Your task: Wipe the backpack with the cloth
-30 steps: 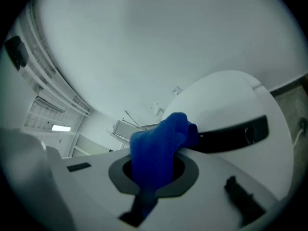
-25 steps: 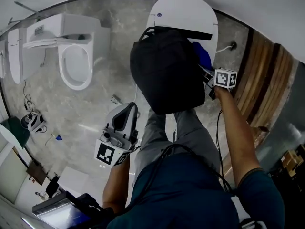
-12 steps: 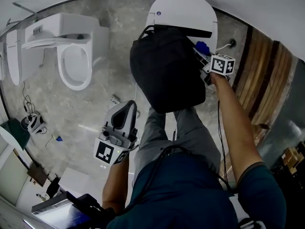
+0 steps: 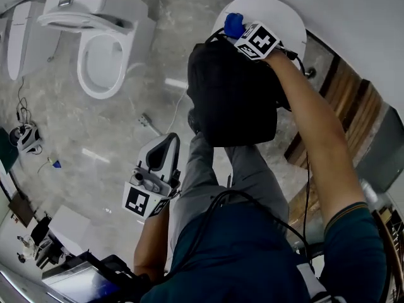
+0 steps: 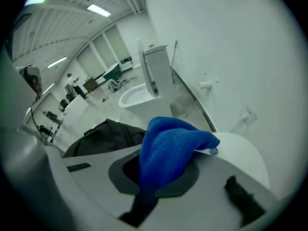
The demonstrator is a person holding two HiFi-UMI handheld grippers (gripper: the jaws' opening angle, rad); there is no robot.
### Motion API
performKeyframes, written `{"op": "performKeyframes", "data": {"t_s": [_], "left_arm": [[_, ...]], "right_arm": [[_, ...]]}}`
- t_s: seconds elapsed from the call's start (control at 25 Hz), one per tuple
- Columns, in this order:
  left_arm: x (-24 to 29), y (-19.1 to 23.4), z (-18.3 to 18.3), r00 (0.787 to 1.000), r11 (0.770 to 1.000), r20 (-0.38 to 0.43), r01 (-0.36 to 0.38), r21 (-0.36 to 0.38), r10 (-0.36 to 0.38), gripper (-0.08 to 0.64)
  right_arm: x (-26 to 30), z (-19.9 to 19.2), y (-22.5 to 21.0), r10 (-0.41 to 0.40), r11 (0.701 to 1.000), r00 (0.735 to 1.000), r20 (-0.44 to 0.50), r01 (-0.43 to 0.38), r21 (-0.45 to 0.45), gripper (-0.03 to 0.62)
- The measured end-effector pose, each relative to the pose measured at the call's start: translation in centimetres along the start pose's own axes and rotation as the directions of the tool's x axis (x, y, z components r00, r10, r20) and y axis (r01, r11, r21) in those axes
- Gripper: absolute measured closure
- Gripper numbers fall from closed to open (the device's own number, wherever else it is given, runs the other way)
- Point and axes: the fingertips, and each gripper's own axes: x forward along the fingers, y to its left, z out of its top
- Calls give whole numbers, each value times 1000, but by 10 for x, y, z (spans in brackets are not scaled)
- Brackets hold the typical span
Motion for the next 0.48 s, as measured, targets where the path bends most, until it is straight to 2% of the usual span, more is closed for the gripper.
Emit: {"op": "performKeyframes", "data": {"t_s": [0.16,0.24,0.28,0.32,0.36,0.4,0.44,0.48], "left_arm": [[-24,27,1,997,997,46,-58,-47,60,557],[-35,37,-1,993,993,62,-92,-68,97,557],[-42,42,-2,991,991,69,-107,-77,112,557],[-50,48,0,989,989,76,-119,-90,126,557],[-59,57,2,987,986,85,-129,-107,138,557],[-69,66,5,984,982,92,-140,-124,151,557],[-78,75,7,981,979,96,-152,-138,166,557],[-87,82,7,979,975,99,-165,-146,180,557]], "right_arm": [[60,47,64,112,979,988,-107,-129,-160,578],[84,62,98,130,941,976,-175,-177,-287,578],[91,69,114,133,909,967,-219,-207,-361,578],[95,75,131,140,866,949,-281,-255,-431,578],[99,78,150,141,809,921,-363,-319,-493,578],[103,75,169,127,739,880,-457,-391,-549,578],[107,67,185,82,655,831,-550,-460,-599,578],[111,55,195,3,562,780,-626,-519,-644,578]]}}
